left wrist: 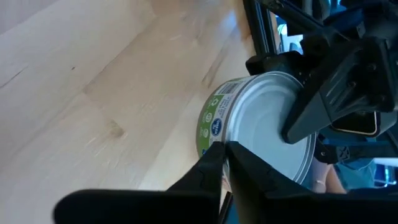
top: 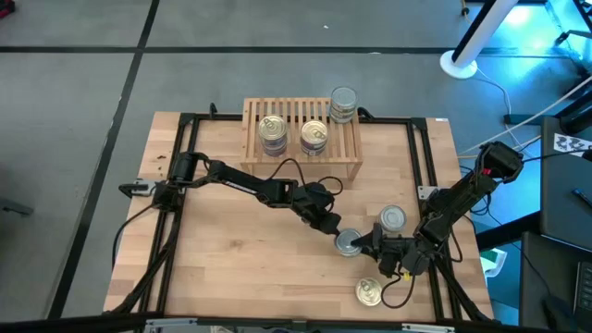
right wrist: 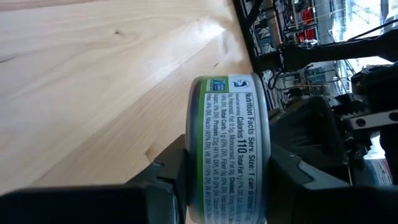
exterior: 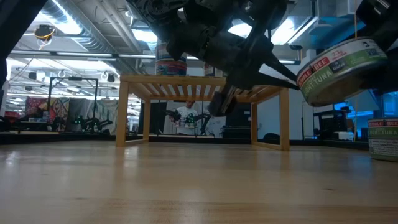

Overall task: Stack canned seafood by type on shelf
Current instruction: Put the green tuna can on the shelf

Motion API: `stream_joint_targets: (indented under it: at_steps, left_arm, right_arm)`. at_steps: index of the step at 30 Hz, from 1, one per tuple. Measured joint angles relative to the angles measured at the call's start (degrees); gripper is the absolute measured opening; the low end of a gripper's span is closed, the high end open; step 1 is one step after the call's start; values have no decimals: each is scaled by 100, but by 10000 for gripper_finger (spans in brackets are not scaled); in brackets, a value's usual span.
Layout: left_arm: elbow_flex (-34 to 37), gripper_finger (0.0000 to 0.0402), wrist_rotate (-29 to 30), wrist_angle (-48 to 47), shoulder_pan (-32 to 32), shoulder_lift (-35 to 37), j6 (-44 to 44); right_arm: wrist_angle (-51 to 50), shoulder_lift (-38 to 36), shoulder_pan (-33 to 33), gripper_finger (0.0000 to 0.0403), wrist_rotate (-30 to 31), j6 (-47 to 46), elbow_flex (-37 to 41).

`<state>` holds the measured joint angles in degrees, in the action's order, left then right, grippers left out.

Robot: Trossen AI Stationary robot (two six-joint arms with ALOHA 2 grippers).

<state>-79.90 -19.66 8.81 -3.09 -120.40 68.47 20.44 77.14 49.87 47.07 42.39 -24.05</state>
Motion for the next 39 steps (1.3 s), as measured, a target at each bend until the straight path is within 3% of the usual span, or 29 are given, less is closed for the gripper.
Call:
stream_joint_targets:
  at_steps: [13, 23, 32, 39]
  left_arm:
    - [0, 127, -553, 241, 2, 36, -1025]
    - [-11, 131, -555, -84, -61, 116, -1584]
    - [-17, 131, -523, -244, -10, 304, -2067]
    - [-2, 131, 326, -1344, 0, 1104, -2979]
  right_arm:
    - [573, -7, 0, 139, -14, -127, -5]
    - [116, -28, 7, 140, 128, -190, -266]
    - [-584, -476, 7, 136, 134, -557, -462]
    - [-1097, -956, 2, 136, 531, -609, -714]
